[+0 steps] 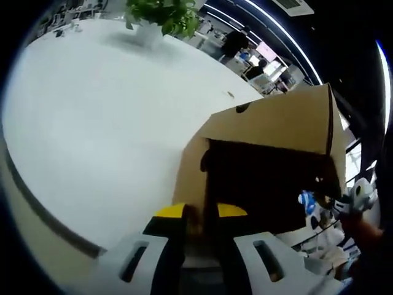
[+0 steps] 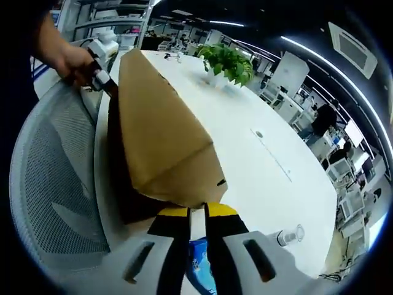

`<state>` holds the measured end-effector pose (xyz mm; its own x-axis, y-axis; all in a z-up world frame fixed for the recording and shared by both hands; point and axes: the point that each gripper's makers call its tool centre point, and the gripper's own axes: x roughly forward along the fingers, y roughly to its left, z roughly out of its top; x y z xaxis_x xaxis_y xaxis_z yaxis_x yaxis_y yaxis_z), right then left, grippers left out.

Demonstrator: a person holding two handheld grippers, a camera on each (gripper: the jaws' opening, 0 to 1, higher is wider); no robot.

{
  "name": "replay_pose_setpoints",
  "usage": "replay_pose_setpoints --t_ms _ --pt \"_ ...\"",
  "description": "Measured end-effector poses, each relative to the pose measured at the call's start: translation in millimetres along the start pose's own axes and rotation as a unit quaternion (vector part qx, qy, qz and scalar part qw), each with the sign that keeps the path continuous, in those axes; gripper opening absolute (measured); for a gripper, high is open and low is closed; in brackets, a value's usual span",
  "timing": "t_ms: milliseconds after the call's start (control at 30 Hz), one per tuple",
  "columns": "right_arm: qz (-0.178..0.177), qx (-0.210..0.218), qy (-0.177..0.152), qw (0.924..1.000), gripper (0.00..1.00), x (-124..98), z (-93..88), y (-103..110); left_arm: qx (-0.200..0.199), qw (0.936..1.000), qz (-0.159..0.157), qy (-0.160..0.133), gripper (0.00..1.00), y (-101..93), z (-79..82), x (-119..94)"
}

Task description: Operate the shoe box by opening the lid, removing the specified soft item, and placing it in the target area until the item is outside and the box remains undamaged.

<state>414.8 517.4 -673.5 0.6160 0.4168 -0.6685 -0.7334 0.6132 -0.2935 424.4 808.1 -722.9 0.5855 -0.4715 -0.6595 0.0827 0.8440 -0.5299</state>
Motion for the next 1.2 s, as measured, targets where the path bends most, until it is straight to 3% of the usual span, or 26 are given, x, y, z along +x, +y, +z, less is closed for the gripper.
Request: replay_pose_setpoints --t_ms 67,233,300,400,567,633,900,967,1100,1200 --pt "0.002 0.009 -0.001 1.0 0.07 0.6 -1.2 0.9 0.021 0.9998 0.003 -0.003 0.25 -0.8 3.6 -2.6" --pt "0.003 0.028 -0.005 0.9996 0.08 0.7 -1.9 3.4 0.065 0.9978 -0.014 -0.004 0.24 -10.1 9.3 -11.1" --pt "0.005 0.031 -0.003 0.9995 0.08 0.6 -3.8 5.4 0.105 0.9944 -0.009 -0.006 0.24 -12.3 12.4 -18.1" --pt "0.006 0.032 -0.002 0.9995 0.07 0.8 -6.5 7.6 0.165 0.986 -0.02 -0.008 0.24 -24.5 15.4 -29.1" --pt "0.011 0.04 0.002 0.9992 0.06 1.9 -10.3 14.1 0.272 0.9615 -0.033 -0.022 0.22 -45.1 23.4 -42.3" --pt "0.01 0.047 -0.002 0.9989 0.06 2.3 -9.3 14.9 0.292 0.9557 -0.027 -0.022 0.23 -44.4 24.4 -42.0" --pt "0.007 0.071 -0.002 0.9975 0.07 -1.4 -10.3 17.7 0.304 0.9522 -0.027 -0.011 0.21 -37.6 19.3 -41.1" --pt "0.007 0.089 -0.007 0.996 0.09 -6.0 -9.3 20.1 0.311 0.95 -0.027 -0.008 0.21 -36.7 16.9 -41.1" --pt "0.02 0.125 -0.012 0.9919 0.11 -12.6 -8.4 34.9 0.304 0.9522 -0.027 -0.006 0.21 -33.5 14.4 -38.7" --pt "0.036 0.178 -0.012 0.9832 0.09 -14.2 -11.2 50.8 0.3 0.9534 -0.027 -0.001 0.21 -30.2 10.8 -35.9"
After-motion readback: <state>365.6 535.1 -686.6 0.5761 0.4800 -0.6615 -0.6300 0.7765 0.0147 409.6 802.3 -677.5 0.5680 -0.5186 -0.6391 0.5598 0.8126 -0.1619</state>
